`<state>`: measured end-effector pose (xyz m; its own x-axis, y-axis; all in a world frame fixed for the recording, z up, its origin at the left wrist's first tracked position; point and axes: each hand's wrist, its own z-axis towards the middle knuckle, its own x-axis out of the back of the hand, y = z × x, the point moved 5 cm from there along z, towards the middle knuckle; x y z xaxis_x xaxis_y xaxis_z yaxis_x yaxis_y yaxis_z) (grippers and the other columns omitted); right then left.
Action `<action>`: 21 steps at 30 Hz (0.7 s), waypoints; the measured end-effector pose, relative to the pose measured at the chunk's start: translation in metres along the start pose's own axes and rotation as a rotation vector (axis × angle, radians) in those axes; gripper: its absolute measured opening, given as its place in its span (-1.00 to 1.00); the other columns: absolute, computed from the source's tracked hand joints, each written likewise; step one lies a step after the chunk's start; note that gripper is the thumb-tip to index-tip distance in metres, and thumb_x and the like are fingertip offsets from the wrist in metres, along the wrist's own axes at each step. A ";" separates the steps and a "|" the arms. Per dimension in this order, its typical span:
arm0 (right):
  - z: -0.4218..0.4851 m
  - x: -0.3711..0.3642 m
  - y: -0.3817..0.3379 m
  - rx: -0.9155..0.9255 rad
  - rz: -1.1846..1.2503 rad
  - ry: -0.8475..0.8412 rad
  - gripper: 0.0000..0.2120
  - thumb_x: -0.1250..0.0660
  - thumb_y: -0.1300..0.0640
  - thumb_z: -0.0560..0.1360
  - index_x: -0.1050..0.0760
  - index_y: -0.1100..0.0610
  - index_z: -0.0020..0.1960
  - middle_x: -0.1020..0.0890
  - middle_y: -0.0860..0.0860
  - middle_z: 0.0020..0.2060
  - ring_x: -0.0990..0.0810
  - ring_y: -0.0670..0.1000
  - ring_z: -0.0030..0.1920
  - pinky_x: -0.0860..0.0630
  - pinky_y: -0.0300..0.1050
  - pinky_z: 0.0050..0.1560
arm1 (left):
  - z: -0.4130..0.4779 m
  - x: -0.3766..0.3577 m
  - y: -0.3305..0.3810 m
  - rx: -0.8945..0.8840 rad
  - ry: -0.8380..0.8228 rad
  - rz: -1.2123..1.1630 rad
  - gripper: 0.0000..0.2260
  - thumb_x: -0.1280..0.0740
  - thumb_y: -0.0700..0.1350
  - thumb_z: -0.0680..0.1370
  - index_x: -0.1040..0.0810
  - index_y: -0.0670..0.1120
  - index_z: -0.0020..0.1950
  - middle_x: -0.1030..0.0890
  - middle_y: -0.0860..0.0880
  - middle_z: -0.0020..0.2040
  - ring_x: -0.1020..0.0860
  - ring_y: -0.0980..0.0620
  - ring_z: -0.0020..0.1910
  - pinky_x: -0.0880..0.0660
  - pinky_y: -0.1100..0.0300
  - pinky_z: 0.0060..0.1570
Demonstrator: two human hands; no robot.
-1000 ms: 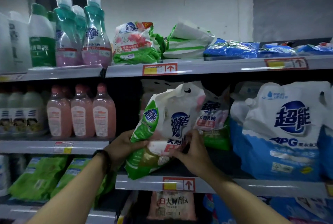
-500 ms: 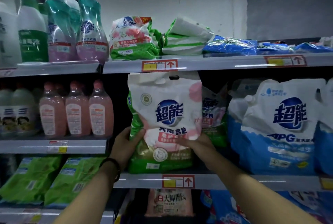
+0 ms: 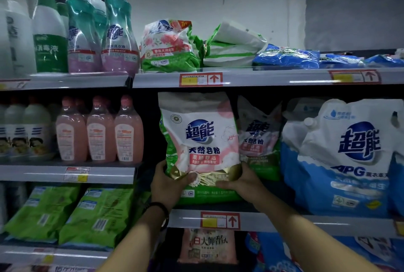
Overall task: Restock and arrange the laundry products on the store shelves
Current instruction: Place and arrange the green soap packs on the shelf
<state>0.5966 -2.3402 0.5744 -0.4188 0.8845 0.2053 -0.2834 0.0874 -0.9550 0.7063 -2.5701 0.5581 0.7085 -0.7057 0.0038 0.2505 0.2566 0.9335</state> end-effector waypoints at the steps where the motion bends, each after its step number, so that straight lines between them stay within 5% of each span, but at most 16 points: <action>1: -0.001 0.001 0.001 0.021 -0.011 -0.004 -0.36 -0.72 0.18 0.30 -0.51 -0.01 0.27 -0.68 -0.14 0.08 -0.63 -0.15 0.07 -0.54 -0.25 -0.06 | 0.002 0.000 -0.002 0.008 0.008 -0.007 -0.12 -0.76 0.03 0.21 -0.43 0.01 0.45 -0.70 0.03 0.18 -0.70 0.01 0.10 -0.64 -0.14 0.20; 5: 0.006 -0.003 0.006 0.020 0.031 0.032 -0.33 -0.73 0.17 0.28 -0.51 -0.02 0.29 -0.70 -0.13 0.09 -0.66 -0.09 0.10 -0.56 -0.19 -0.02 | 0.001 -0.004 -0.001 -0.015 -0.018 0.095 -0.16 -0.67 0.17 0.34 -0.37 0.02 0.52 -0.65 0.05 0.25 -0.65 0.00 0.19 -0.58 -0.07 0.27; 9: 0.014 -0.003 0.011 0.008 -0.035 0.028 -0.34 -0.73 0.12 0.30 -0.49 -0.02 0.29 -0.67 -0.13 0.13 -0.63 -0.10 0.11 -0.55 -0.10 0.11 | -0.002 -0.003 -0.006 0.000 -0.125 0.553 0.34 -0.53 0.54 0.05 -0.02 0.06 0.66 -0.35 -0.12 0.53 -0.32 -0.26 0.53 -0.34 -0.20 0.49; 13: 0.024 0.001 0.015 -0.027 -0.160 -0.094 -0.27 -0.74 0.16 0.27 -0.47 -0.05 0.33 -0.69 -0.14 0.16 -0.65 -0.12 0.13 -0.58 -0.15 0.11 | 0.011 -0.002 -0.014 0.003 -0.273 0.498 0.44 -0.63 0.46 -0.11 -0.03 0.08 0.63 -0.45 -0.01 0.47 -0.46 -0.16 0.43 -0.42 -0.17 0.45; 18: 0.033 0.003 0.018 0.015 -0.211 -0.022 -0.29 -0.73 0.22 0.26 -0.47 -0.05 0.30 -0.66 -0.17 0.12 -0.63 -0.14 0.09 -0.56 -0.21 -0.03 | 0.030 -0.018 -0.022 -0.037 -0.270 0.357 0.15 -0.74 -0.15 0.24 -0.10 0.05 0.64 -0.53 0.04 0.39 -0.56 -0.04 0.31 -0.56 0.00 0.32; 21: 0.050 -0.004 0.029 0.041 -0.230 0.055 -0.30 -0.70 0.22 0.30 -0.42 -0.02 0.30 -0.64 -0.11 0.17 -0.62 -0.02 0.17 -0.58 -0.06 0.11 | 0.047 -0.027 -0.034 -0.066 -0.219 0.362 0.16 -0.73 -0.17 0.23 -0.09 0.10 0.64 -0.51 0.06 0.42 -0.55 -0.02 0.35 -0.55 -0.05 0.35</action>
<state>0.5466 -2.3643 0.5562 -0.2917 0.8671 0.4038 -0.4010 0.2725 -0.8746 0.6474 -2.5906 0.5427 0.6036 -0.6838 0.4100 0.0580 0.5505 0.8328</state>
